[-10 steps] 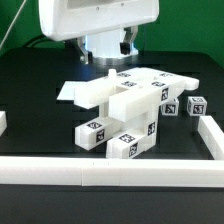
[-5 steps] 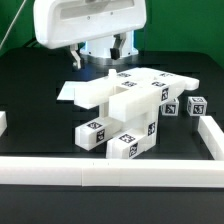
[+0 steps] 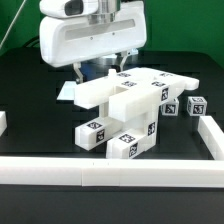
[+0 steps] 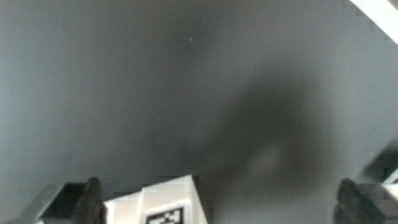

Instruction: Assemble chair

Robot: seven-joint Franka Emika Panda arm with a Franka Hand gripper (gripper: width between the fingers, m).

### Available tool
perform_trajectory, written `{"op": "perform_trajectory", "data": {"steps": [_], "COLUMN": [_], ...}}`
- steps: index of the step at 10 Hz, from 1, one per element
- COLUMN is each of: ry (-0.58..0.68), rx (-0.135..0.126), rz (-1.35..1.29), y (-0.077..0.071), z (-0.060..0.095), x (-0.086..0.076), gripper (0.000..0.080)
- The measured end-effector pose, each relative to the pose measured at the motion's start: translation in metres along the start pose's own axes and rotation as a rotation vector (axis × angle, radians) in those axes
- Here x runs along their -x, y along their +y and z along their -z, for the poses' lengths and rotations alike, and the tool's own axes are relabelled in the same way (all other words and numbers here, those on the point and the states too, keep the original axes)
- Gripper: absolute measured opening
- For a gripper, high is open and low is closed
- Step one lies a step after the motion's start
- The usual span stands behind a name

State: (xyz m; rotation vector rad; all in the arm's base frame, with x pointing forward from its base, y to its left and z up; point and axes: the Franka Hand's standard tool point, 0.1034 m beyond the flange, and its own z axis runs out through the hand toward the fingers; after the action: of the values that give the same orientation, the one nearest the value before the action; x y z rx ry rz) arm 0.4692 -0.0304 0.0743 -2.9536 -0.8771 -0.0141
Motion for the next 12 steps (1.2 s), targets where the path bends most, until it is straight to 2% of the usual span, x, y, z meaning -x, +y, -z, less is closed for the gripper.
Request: {"op": "perform_trajectory", "data": {"steps": [1,3,5,6,8,10,12], "ry": [0.004,0.018,0.027,0.034,0.035,0.019,0.014], "rx": [-0.001,0.000,0.001,-0.001,-0.002,-0.020,-0.027], "rz": [-0.022,-0.073,-0.119,-0.130,-0.138,-0.185,-0.187], "y": [-0.005,-0.014,-0.015,-0.012,-0.006,-0.007,-0.004], "z": [0.000,-0.002,-0.001,0.000,0.001,0.000,0.005], "x": [-0.009,-0.039,-0.058,-0.072,-0.079,-0.083,-0.073], "gripper": [0.0649,0.0649,0.0649,0.0649,0.0649,0.0649,0.0649]}}
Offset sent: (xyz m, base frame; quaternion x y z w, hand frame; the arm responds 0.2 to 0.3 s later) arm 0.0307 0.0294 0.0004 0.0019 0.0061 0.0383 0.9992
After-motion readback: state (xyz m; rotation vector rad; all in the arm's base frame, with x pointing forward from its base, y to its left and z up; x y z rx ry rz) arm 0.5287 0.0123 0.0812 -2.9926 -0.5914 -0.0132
